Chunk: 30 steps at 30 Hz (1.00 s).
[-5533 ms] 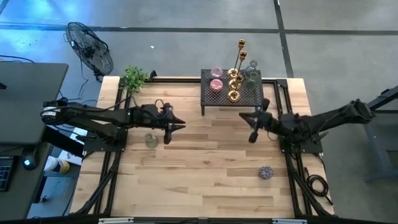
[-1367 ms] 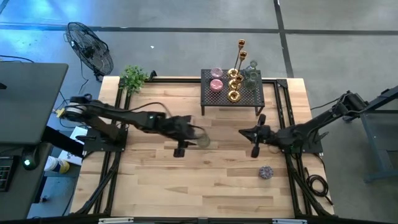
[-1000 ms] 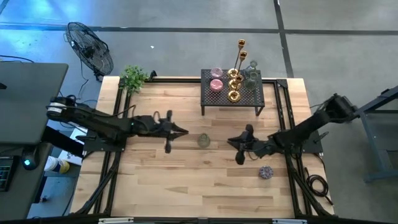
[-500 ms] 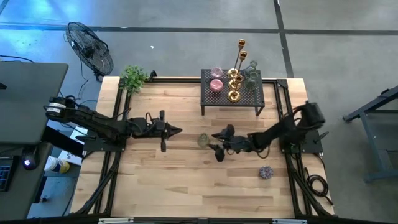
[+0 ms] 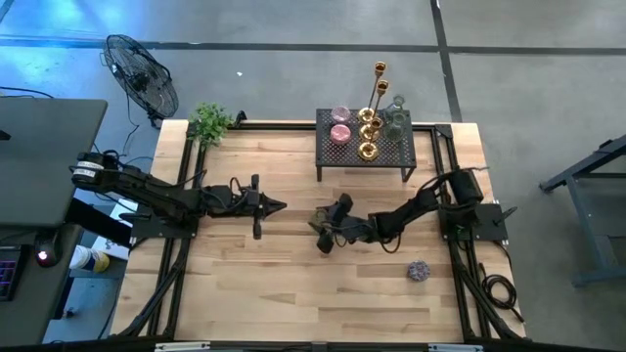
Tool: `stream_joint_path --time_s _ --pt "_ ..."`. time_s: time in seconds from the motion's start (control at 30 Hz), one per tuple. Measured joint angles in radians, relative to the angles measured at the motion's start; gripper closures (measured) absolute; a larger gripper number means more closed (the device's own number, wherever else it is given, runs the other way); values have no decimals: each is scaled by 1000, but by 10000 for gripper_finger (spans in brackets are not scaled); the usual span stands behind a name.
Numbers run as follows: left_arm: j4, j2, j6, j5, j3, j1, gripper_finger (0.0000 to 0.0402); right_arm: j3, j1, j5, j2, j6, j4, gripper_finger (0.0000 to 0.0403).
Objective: Pick & Place candle stick holders
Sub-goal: Put the transparent candle holder on the shelf aligned with the other transparent candle holder
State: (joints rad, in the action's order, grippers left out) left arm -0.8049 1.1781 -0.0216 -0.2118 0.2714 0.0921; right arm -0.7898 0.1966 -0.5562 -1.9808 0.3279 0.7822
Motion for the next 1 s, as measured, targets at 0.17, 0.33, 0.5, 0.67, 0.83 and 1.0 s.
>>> stream_joint_path --time_s 0.17,0.33,0.5,0.67,0.83,1.0 --pt "1 0 -9 0 0 0 401 27 26 -92 12 -19 25 207" --pt "2 0 -10 1 0 0 401 41 37 -105 19 -37 69 279" --pt "11 0 -10 10 0 0 401 41 82 -126 130 -105 18 279" --pt "15 0 -11 15 0 0 401 41 143 -198 376 -120 -262 279" --pt "14 0 -11 15 0 0 402 40 204 -301 633 -6 -625 277" --pt "14 0 -13 16 0 0 402 76 240 -438 812 148 -946 276"
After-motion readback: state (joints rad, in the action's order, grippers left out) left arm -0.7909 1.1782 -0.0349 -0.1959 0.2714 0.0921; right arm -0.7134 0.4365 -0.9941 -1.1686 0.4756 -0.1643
